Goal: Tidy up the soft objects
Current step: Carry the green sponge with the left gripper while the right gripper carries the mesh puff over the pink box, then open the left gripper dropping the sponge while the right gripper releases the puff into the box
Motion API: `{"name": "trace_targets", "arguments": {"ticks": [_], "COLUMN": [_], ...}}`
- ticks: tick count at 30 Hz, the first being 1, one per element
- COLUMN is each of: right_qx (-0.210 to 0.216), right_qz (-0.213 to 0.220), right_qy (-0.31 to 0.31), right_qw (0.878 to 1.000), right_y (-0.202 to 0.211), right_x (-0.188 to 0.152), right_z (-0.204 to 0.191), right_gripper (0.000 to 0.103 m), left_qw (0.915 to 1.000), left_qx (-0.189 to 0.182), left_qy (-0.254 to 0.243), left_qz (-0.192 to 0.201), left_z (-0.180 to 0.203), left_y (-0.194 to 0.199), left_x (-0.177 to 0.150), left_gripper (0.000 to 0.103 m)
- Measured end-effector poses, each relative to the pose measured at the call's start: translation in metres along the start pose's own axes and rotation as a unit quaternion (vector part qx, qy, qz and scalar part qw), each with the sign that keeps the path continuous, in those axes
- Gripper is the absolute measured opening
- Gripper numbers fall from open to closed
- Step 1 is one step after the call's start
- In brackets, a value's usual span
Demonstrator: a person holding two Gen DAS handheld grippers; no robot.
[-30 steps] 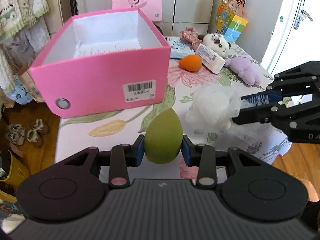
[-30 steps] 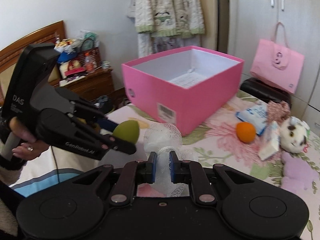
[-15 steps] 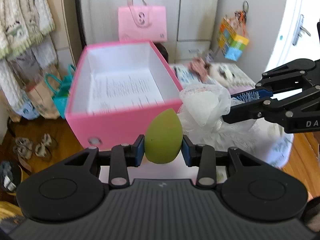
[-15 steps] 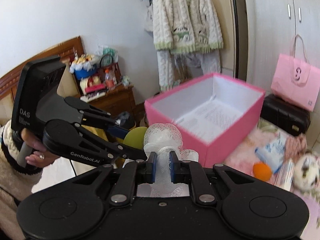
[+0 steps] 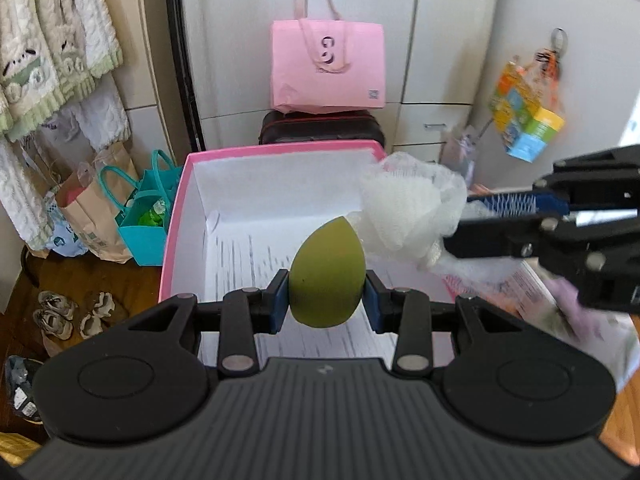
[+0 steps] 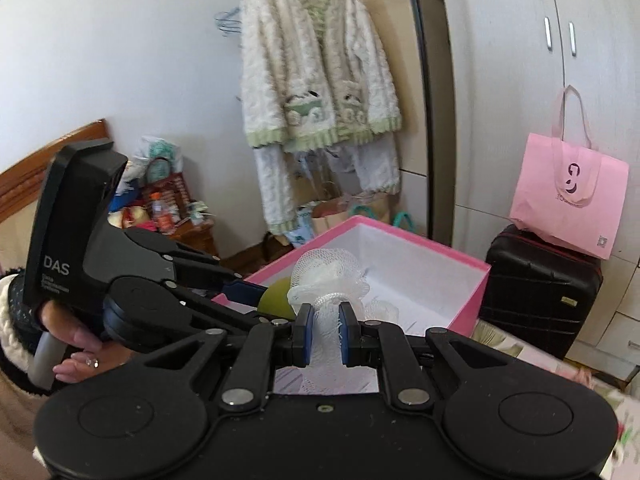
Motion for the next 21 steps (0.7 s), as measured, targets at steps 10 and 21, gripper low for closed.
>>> {"name": "trace_targets", "arguments": {"ticks": [10, 21], "right_qx": [-0.005, -0.026], "right_qz": [-0.074, -0.137], "right_qy": [-0.013, 0.057], "right_qw": [0.997, 0.989], "right_y": [-0.075, -0.118], "right_x": [0.010, 0.000], "right_z": [0.082, 0.100], "right_gripper": [0.016, 0.020], "left_qw": [0.9944, 0.9932], "left_qx": [-0.021, -0.001], "left_qy": [0.028, 0.026], "left_qz": [-0.099, -0.114], "left_z": [-0.006, -0.007], "left_y": [-0.099, -0.134], "left_x": [0.020, 0.019], "left_gripper": [0.037, 0.039]}}
Point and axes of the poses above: each gripper's, at about its wrist camera, not at the fingertips, and y roughly against the way its jaws point, z to its right, x to its top, the point moved 4 cm from there along -y, roughly the way its jaws point, and after that the axes turned 15 degrees about x, right-handed, at the moved point
